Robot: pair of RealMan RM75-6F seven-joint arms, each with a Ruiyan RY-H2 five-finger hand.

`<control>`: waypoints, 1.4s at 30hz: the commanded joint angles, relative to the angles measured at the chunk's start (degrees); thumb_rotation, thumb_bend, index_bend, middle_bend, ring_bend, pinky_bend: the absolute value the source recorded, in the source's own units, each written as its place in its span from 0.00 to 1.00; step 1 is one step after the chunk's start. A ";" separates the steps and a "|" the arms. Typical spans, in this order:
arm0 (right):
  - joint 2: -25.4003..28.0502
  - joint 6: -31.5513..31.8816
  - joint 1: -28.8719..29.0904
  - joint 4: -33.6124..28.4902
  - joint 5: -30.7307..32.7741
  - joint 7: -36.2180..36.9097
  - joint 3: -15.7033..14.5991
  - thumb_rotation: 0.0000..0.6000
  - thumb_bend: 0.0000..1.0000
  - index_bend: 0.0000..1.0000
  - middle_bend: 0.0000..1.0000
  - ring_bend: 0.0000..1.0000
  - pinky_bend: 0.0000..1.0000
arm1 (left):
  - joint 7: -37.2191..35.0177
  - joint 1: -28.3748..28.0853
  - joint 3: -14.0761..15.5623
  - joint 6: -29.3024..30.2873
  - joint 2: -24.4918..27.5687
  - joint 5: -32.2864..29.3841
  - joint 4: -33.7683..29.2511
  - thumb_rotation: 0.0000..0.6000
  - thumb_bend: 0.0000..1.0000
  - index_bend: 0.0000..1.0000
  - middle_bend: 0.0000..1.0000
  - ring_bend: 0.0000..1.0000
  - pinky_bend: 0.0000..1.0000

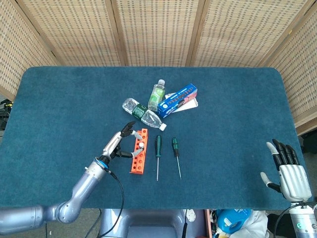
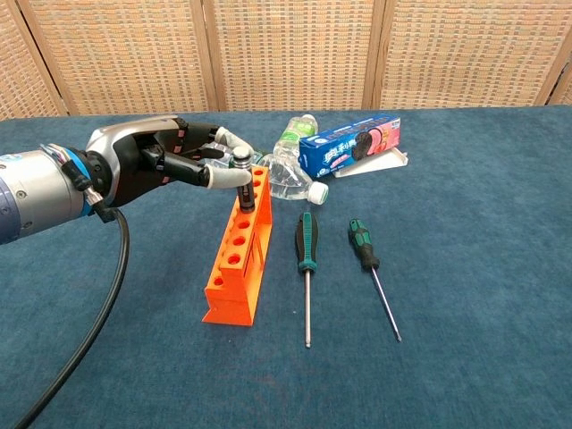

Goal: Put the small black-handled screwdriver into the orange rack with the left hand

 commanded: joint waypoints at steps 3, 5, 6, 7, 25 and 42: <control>-0.05 -0.02 0.03 -0.01 -0.02 -0.09 0.00 1.00 0.28 0.00 0.00 0.00 0.00 | -2.07 0.43 -0.07 -1.47 1.80 3.12 -0.98 1.00 0.23 0.33 0.00 0.00 0.00; -0.07 -0.10 0.05 -0.02 -0.03 -0.17 -0.04 1.00 0.28 0.00 0.00 0.00 0.00 | -2.78 0.72 -0.12 -1.49 2.54 4.51 -1.50 1.00 0.23 0.32 0.00 0.00 0.00; -0.08 -0.07 0.04 -0.01 -0.03 -0.18 -0.02 1.00 0.28 0.00 0.00 0.00 0.00 | -3.01 0.92 -0.07 -1.33 2.92 5.25 -1.79 1.00 0.23 0.32 0.00 0.00 0.00; -0.06 0.00 0.02 0.00 -0.03 -0.15 0.00 1.00 0.28 0.00 0.00 0.00 0.00 | -3.27 1.16 -0.05 -1.09 3.37 6.08 -2.14 1.00 0.23 0.32 0.00 0.00 0.00; -0.53 -0.06 0.11 0.08 -0.38 -2.13 -0.19 1.00 0.28 0.00 0.00 0.00 0.00 | 13.31 16.04 12.60 25.38 12.46 36.50 2.07 1.00 0.23 0.25 0.00 0.00 0.00; -1.03 0.91 -0.05 -0.50 -0.60 -5.22 0.13 1.00 0.28 0.00 0.00 0.00 0.00 | 32.93 29.08 19.99 37.85 14.90 36.07 7.86 1.00 0.23 0.13 0.00 0.00 0.00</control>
